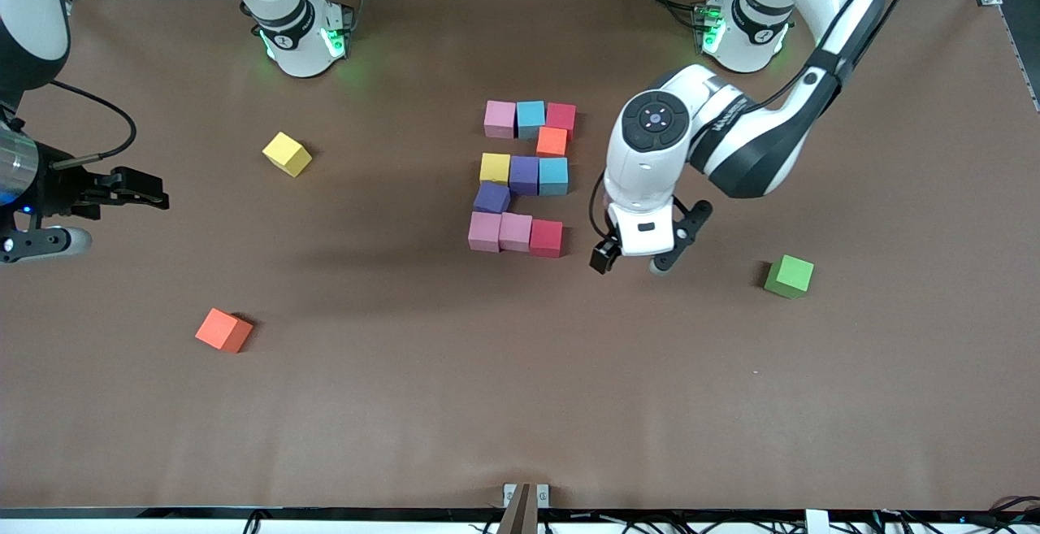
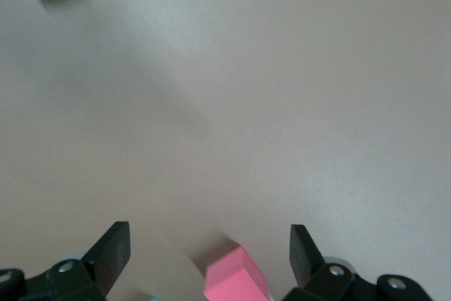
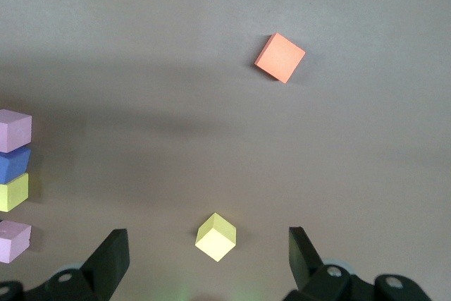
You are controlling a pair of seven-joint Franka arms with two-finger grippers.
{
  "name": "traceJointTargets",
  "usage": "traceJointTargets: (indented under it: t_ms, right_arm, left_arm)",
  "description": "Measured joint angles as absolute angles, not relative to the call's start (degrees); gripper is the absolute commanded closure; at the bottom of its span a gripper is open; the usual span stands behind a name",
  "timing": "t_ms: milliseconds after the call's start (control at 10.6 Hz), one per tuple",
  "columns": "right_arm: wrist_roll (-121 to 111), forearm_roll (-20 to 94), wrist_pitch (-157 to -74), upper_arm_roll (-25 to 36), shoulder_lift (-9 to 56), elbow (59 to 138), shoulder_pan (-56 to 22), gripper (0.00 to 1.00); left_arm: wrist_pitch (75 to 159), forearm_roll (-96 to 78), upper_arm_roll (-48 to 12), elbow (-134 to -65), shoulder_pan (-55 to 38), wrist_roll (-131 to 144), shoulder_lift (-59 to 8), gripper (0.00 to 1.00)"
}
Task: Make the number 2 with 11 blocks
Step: 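Open the left gripper and lift it away from the figure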
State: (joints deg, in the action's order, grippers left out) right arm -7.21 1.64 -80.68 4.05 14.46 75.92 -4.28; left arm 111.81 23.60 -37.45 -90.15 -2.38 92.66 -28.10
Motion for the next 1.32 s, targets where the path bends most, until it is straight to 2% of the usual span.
traceJointTargets:
  t_ms: [376,658,1316]
  right_arm:
    - [-7.1,1.6,-80.3,4.0,14.5,75.9,-4.3,0.0]
    - [-7.1,1.6,-80.3,4.0,14.4,75.9,-4.3,0.0]
    - [-7.1,1.6,-80.2,3.9,14.4,75.9,-4.3,0.0]
  left_arm:
    - [105.2,21.3,-37.6,-88.6,4.3,71.4,-24.3,0.0]
    - [98.4,21.2,-34.2,-87.0,4.4,56.6,-21.1,0.0]
    - [95.2,6.6,-13.2,-87.0,0.6,25.5,-11.3,0.0]
